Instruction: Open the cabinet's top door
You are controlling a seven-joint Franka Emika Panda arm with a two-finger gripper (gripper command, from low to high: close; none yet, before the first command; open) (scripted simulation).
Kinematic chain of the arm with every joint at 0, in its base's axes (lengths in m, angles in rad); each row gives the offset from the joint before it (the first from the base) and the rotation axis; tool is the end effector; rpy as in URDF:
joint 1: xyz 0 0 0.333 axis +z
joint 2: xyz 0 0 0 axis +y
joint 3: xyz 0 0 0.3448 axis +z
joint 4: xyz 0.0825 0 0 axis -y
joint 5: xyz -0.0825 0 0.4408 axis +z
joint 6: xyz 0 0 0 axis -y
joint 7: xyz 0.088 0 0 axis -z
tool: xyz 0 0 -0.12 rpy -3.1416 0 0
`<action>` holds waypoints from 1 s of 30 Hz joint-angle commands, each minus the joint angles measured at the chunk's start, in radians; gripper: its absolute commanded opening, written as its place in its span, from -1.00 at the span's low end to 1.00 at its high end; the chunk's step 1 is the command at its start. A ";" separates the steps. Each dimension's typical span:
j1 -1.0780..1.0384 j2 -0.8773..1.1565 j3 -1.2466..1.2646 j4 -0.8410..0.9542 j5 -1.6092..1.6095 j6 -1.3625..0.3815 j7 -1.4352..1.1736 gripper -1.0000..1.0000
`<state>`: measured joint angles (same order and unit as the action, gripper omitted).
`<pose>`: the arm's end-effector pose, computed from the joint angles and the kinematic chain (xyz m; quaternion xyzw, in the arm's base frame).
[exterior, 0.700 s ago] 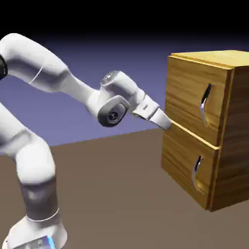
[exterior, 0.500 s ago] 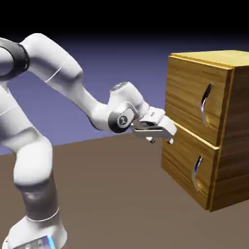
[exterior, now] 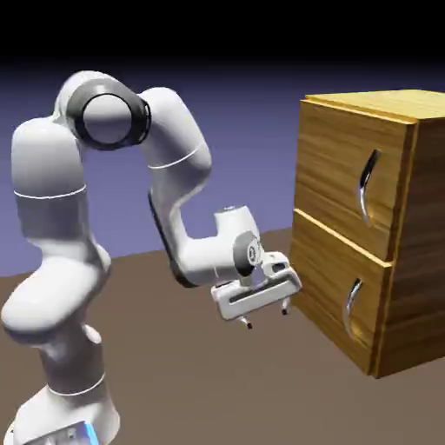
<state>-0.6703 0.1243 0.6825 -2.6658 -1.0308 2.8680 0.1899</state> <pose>0.4312 0.0611 0.1738 0.9129 0.3836 0.0761 0.1169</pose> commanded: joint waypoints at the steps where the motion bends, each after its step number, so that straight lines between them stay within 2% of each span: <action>1: -0.029 0.029 0.029 0.006 -0.044 -0.007 -0.023 0.00; 30: -0.864 0.879 0.864 0.183 -1.305 -0.214 -0.698 0.00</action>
<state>-1.5341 1.0033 1.5465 -2.4833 -2.3357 2.6542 -0.5079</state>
